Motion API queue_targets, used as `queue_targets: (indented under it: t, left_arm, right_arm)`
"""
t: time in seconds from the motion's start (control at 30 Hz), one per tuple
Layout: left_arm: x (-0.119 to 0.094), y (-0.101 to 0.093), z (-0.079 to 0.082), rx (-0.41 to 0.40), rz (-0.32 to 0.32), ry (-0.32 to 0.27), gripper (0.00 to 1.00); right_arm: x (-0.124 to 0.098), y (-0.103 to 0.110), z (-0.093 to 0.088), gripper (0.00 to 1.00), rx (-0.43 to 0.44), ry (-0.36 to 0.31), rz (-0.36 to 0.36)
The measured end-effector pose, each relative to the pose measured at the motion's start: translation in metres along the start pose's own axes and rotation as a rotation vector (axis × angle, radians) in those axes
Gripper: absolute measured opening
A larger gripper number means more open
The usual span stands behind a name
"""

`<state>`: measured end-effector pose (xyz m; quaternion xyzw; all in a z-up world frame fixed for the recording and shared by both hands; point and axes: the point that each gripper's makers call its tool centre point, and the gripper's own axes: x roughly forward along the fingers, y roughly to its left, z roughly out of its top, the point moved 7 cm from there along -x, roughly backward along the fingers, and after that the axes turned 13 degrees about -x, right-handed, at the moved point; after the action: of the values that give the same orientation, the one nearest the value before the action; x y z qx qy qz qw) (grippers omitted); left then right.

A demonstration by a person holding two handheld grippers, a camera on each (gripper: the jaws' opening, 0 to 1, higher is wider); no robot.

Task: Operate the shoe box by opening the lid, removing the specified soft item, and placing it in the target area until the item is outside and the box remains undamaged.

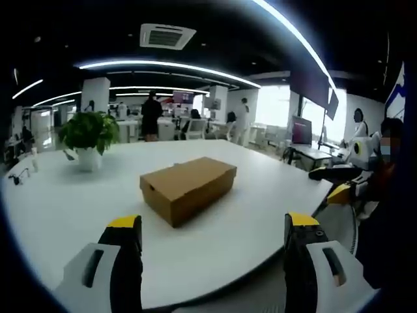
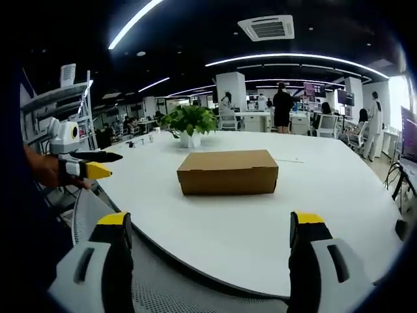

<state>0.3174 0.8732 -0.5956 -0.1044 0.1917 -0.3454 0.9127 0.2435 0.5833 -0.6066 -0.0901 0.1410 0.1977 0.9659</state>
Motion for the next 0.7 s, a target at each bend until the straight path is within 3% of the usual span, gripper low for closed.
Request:
queue_targets:
  t: [0.63,0.7]
  left_arm:
    - [-0.0004,0.0011,0.0004,-0.014,-0.011,0.005,0.91]
    - [-0.0008,0.0013,-0.0001,-0.018,-0.009,0.008,0.92]
  right_arm:
    - [0.0007,-0.0005,0.0,0.96,0.002,0.008,-0.008]
    - [0.0003,0.0003,-0.0004,0.91,0.003,0.011,-0.002]
